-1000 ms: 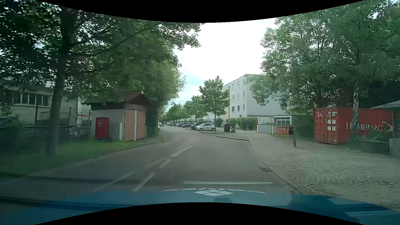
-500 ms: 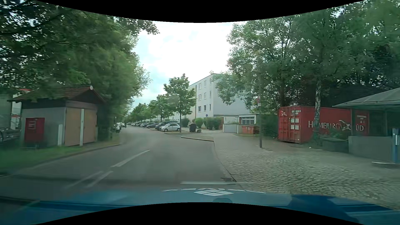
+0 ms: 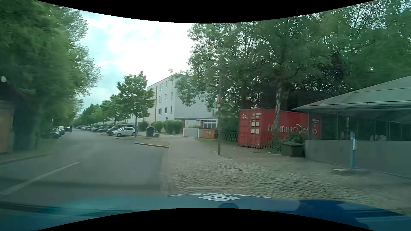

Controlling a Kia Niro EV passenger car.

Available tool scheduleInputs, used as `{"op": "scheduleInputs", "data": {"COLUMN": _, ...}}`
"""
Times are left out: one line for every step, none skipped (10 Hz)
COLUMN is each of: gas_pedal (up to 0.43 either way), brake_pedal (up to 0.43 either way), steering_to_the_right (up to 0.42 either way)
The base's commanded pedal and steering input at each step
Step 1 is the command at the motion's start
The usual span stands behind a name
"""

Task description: Follow the waypoints while adhering to traffic rules and regulations

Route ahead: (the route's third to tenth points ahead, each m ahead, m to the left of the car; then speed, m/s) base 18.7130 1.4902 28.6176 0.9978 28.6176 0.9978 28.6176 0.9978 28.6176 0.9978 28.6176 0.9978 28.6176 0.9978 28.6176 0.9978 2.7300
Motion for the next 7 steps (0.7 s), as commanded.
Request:
{"op": "scheduleInputs", "data": {"gas_pedal": 0.000, "brake_pedal": 0.000, "steering_to_the_right": 0.690}}
{"op": "scheduleInputs", "data": {"gas_pedal": 0.000, "brake_pedal": 0.000, "steering_to_the_right": 0.689}}
{"op": "scheduleInputs", "data": {"gas_pedal": 0.020, "brake_pedal": 0.000, "steering_to_the_right": 0.686}}
{"op": "scheduleInputs", "data": {"gas_pedal": 0.047, "brake_pedal": 0.000, "steering_to_the_right": 0.678}}
{"op": "scheduleInputs", "data": {"gas_pedal": 0.118, "brake_pedal": 0.000, "steering_to_the_right": 0.666}}
{"op": "scheduleInputs", "data": {"gas_pedal": 0.150, "brake_pedal": 0.000, "steering_to_the_right": 0.647}}
{"op": "scheduleInputs", "data": {"gas_pedal": 0.150, "brake_pedal": 0.000, "steering_to_the_right": 0.621}}
